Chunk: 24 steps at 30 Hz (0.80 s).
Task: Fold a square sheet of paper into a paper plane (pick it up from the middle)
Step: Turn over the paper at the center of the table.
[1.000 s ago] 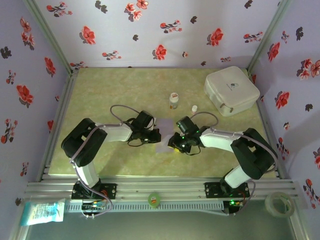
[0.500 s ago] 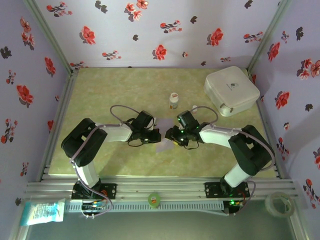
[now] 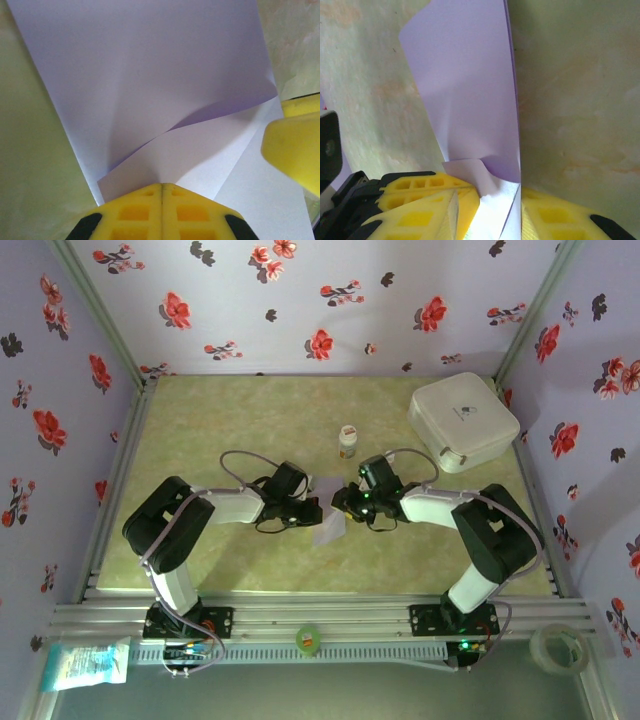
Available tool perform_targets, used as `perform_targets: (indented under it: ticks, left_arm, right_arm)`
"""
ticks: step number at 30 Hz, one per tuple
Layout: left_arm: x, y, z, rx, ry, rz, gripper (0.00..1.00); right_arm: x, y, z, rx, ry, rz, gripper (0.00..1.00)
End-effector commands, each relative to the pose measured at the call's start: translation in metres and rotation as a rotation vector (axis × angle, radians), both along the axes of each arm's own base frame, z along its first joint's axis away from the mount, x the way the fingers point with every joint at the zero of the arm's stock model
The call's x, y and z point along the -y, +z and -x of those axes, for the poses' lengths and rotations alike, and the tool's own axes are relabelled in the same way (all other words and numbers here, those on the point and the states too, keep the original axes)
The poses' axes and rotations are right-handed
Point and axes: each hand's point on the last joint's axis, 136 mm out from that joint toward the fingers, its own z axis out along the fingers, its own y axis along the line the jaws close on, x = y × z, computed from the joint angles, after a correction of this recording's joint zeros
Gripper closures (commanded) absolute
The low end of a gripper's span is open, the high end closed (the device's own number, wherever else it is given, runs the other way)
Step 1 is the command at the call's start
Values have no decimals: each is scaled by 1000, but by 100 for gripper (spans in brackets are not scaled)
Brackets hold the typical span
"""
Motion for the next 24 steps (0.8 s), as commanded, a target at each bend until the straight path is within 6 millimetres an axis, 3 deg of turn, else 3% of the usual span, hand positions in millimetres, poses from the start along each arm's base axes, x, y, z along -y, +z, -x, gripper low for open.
perform_targets:
  ticks: [1, 14, 17, 20, 24]
  left_arm:
    - [-12, -9, 8, -41, 22, -31, 96]
    - [-7, 3, 2, -20, 36, 0, 91]
    - [-7, 13, -1, 5, 55, 21, 81]
    - [-12, 31, -8, 72, 94, 37, 77]
    - [-24, 67, -18, 214, 140, 59, 71]
  right_arm:
    - [5, -10, 2, -16, -11, 0, 68]
    - [5, -11, 0, 11, 5, -31, 88]
    - [3, -4, -1, 34, 24, -37, 92]
    - [6, 4, 1, 55, 52, -13, 95]
    - [18, 22, 3, 108, 90, 82, 96]
